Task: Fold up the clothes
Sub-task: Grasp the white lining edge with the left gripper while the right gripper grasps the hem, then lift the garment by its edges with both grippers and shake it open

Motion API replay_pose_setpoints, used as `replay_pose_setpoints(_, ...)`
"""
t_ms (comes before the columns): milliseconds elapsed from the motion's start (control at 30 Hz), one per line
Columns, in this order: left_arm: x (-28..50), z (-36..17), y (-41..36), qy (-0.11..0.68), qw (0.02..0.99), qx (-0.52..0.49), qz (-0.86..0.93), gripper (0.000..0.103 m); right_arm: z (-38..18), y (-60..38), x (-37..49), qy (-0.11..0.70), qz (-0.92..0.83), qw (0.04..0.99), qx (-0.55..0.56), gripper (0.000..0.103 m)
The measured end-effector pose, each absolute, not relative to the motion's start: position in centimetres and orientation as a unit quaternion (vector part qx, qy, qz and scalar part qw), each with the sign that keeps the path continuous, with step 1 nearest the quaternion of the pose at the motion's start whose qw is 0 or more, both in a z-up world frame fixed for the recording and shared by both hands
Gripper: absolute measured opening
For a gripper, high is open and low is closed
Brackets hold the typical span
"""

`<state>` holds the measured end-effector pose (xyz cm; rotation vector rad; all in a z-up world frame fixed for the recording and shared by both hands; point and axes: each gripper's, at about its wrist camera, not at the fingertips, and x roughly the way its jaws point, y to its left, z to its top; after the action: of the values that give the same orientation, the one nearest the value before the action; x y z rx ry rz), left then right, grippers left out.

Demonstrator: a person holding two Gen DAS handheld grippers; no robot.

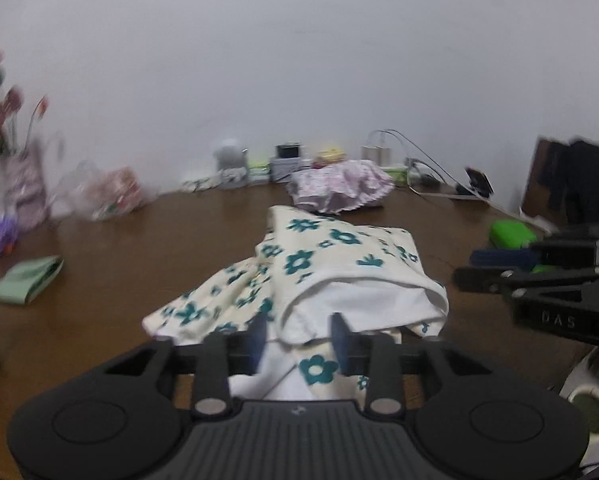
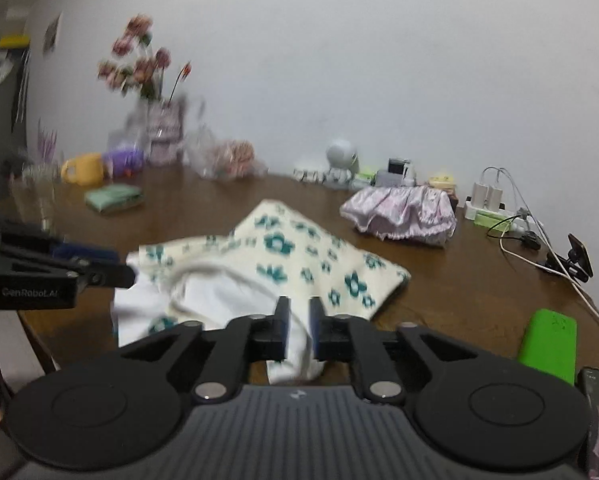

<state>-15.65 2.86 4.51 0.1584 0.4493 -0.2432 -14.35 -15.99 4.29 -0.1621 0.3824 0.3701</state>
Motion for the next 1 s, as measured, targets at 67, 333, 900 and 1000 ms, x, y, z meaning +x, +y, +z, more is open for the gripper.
replay_pose_setpoints(67, -14.3, 4.3, 1.9, 0.224, 0.964, 0.094, -0.107, 0.042, 3.8, -15.8, -14.2, 0.184, 0.17, 0.963, -0.096, 0.043)
replay_pose_setpoints(333, -9.7, 2.5, 2.8, 0.27, 0.956, 0.091, -0.073, 0.042, 1.5, -15.2, -11.5, 0.214, 0.145, 0.957, -0.132, 0.043)
replay_pose_setpoints(900, -8.5, 3.0, 3.4, 0.248, 0.964, 0.062, -0.07, 0.003, 2.9, -14.3, -9.4, 0.175, 0.116, 0.961, -0.183, 0.004)
replay_pose_setpoints(1000, -10.7, 4.5, 2.9, 0.216, 0.968, 0.079, -0.098, 0.018, 5.6, -15.3, -10.9, 0.135, 0.127, 0.971, -0.15, 0.003)
